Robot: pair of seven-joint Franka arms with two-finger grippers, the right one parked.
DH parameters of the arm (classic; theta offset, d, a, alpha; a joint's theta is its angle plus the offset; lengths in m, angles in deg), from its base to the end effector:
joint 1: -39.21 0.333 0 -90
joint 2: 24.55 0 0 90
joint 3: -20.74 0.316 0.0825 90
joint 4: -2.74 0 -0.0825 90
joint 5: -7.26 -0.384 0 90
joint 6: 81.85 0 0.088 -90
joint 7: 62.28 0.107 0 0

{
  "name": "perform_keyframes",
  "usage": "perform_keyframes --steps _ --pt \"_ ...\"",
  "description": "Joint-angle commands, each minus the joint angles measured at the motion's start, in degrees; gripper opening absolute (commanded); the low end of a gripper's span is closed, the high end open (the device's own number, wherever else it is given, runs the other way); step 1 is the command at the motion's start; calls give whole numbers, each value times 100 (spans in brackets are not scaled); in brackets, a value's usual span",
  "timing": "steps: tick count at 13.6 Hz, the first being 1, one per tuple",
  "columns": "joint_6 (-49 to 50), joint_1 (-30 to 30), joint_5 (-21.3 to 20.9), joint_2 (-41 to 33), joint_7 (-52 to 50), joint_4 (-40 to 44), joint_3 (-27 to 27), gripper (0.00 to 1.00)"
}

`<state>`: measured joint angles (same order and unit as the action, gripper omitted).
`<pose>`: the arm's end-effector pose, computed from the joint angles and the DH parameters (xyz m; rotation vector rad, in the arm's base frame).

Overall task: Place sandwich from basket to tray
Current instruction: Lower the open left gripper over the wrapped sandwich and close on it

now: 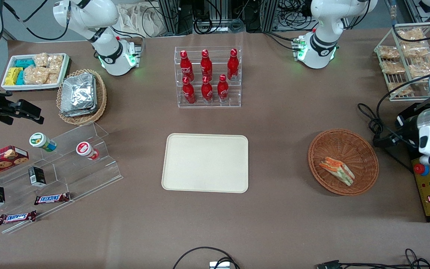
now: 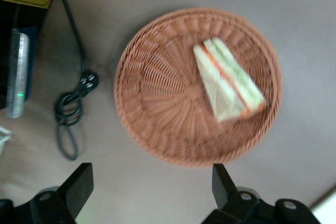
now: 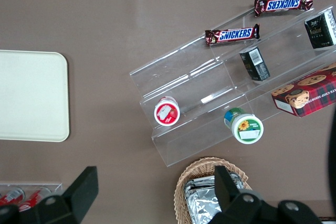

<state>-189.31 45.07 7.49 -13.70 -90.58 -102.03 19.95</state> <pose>0.5920 0.0526 0.4178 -2.9797 -0.8956 0.2194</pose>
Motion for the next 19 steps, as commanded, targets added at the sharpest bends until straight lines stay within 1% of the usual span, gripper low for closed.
perform_keyframes --steps 1,3,5,7,9,12,19 --pt "-1351 -119 82 -155 -971 -1034 -52 100" --pt "-2056 -356 73 152 -1544 -1203 -44 100" --pt "-2313 -576 73 425 -1871 -1142 -44 100" --pt "-2533 -639 73 557 -2126 -1124 -44 100" --pt "-2551 -674 82 750 -2206 -905 -52 100" --pt "-2560 -867 65 1084 -2609 -571 -44 100" --pt "-2762 -867 21 1436 -2619 -553 -44 100"
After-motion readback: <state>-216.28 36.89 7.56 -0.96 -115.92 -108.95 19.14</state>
